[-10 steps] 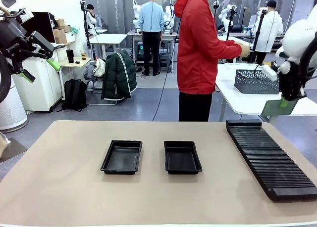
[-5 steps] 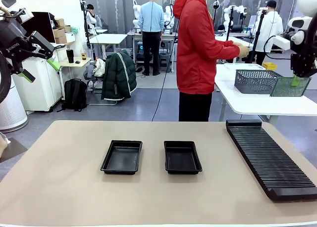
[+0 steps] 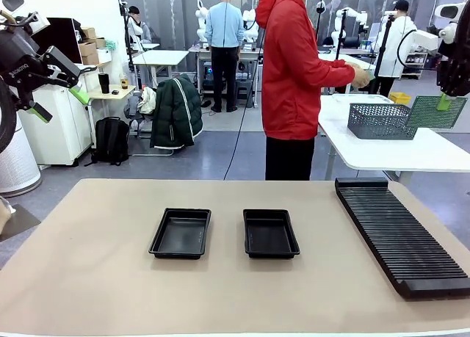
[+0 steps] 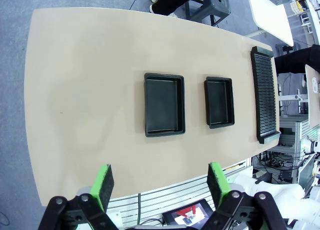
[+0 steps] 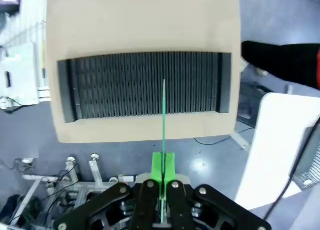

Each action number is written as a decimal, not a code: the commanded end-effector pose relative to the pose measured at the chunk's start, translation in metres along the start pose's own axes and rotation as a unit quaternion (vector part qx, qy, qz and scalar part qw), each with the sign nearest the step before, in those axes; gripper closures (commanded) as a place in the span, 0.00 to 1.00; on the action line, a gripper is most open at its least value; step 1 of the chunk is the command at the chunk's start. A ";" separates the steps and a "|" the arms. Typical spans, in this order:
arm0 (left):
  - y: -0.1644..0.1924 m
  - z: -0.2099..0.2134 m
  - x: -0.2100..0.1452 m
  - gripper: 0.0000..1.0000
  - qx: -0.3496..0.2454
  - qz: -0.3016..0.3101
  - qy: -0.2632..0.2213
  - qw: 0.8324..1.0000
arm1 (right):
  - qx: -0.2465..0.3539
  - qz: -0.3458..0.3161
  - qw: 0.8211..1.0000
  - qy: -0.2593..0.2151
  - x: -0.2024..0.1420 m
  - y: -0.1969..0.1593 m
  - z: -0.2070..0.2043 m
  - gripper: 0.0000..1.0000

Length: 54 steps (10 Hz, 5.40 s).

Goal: Inspect and transfer BCBs to ESD trays.
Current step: Pick up the Blank PCB from the PCB Rack and place it in the left ESD tray.

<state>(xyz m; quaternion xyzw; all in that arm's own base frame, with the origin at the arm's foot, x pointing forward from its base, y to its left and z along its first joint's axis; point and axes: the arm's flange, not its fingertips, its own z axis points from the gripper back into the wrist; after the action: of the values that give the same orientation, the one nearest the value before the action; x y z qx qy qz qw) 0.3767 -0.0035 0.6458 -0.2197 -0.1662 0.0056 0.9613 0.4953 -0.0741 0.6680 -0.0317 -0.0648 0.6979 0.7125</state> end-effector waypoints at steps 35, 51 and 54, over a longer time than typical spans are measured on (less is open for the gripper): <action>0.002 -0.002 -0.001 0.00 -0.002 0.001 -0.005 1.000 | 0.297 -0.619 0.688 -0.238 0.252 0.099 -0.233 0.98; 0.002 -0.002 -0.001 0.00 -0.002 0.001 -0.005 1.000 | 0.299 -0.652 0.617 -0.323 0.455 0.106 -0.359 0.98; 0.002 -0.002 -0.001 0.00 -0.002 0.001 -0.005 1.000 | 0.294 -0.661 0.621 -0.302 0.471 0.101 -0.380 0.98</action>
<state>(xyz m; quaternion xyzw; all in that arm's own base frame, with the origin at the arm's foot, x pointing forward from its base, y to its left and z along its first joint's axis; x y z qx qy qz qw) 0.3768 -0.0034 0.6459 -0.2194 -0.1664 0.0059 0.9613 0.4510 0.4055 0.3052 0.4542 -0.0567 -0.0093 0.8890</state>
